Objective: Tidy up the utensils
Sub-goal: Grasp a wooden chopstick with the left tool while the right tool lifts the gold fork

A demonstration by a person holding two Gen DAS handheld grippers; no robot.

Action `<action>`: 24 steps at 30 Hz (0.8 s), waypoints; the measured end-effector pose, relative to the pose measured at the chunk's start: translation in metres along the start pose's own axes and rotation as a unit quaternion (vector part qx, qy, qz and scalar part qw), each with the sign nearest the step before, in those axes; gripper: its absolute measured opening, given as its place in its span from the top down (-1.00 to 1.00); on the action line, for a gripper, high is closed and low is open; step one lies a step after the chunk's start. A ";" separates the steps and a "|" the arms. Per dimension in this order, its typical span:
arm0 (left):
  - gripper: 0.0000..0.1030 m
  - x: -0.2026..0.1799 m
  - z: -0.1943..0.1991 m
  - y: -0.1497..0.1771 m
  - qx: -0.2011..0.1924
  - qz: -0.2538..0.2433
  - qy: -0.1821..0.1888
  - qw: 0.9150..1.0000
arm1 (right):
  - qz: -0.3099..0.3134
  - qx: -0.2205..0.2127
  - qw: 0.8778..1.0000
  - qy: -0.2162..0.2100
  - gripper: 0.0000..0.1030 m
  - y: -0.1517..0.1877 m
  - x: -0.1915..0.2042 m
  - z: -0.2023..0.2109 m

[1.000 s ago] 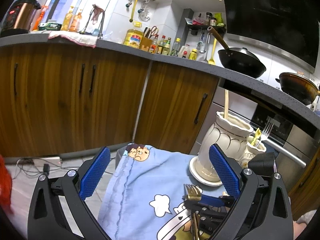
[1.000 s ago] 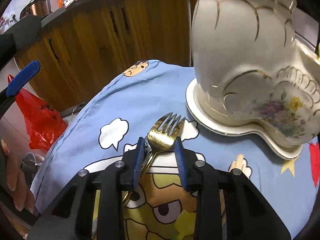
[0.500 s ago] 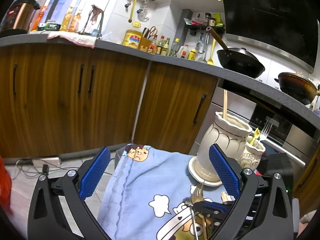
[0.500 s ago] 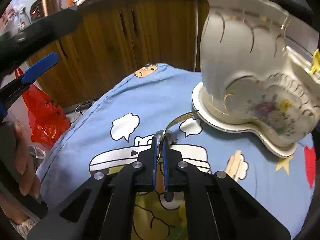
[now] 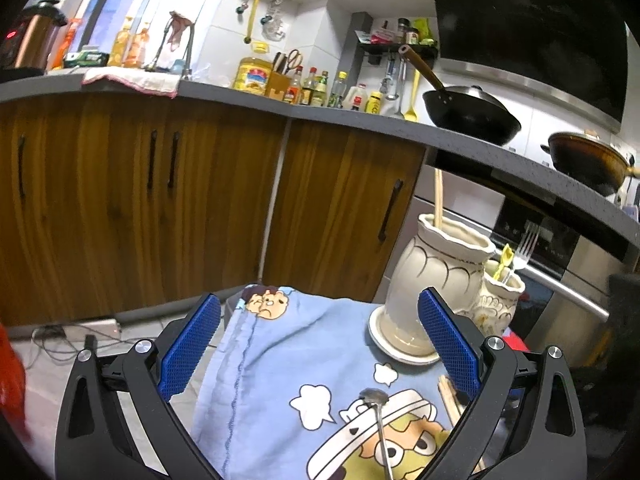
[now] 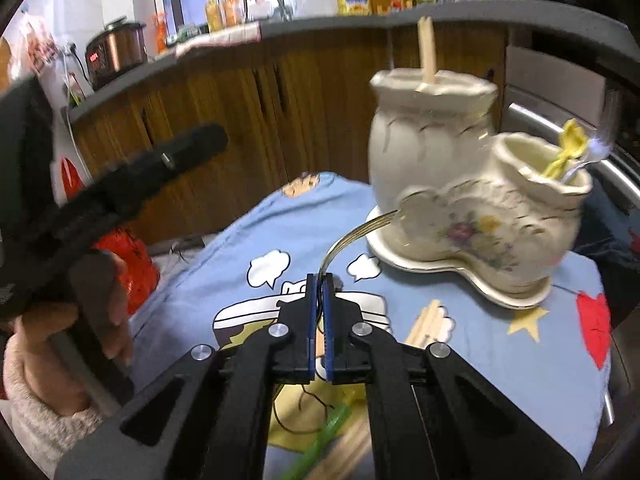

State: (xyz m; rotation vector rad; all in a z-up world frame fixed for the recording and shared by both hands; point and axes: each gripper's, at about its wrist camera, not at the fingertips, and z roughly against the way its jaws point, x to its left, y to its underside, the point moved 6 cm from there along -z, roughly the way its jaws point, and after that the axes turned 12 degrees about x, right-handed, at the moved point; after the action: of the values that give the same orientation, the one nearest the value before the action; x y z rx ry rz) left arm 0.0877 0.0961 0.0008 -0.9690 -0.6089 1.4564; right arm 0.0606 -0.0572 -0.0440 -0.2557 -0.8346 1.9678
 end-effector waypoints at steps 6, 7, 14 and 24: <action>-0.90 -0.018 0.000 0.011 0.025 -0.018 -0.003 1.000 | -0.034 -0.047 0.997 -0.042 0.95 0.007 -0.033 0.049; -0.90 -0.022 -0.001 0.015 0.033 -0.025 -0.004 0.999 | -0.039 -0.054 0.997 -0.045 0.95 0.007 -0.040 0.056; -0.90 -0.069 -0.009 0.041 0.090 -0.096 -0.004 0.991 | -0.056 -0.091 0.994 -0.032 0.95 0.002 -0.079 0.091; 0.34 -0.135 -0.045 0.078 0.215 -0.171 0.011 0.961 | -0.081 -0.116 0.990 -0.019 0.95 0.010 -0.126 0.117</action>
State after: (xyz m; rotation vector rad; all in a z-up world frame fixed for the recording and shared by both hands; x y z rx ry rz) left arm 0.0742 -0.0545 -0.0585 -0.5075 -0.3950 1.1970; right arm 0.0623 -0.2178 0.0166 -0.2783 -1.0768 1.7304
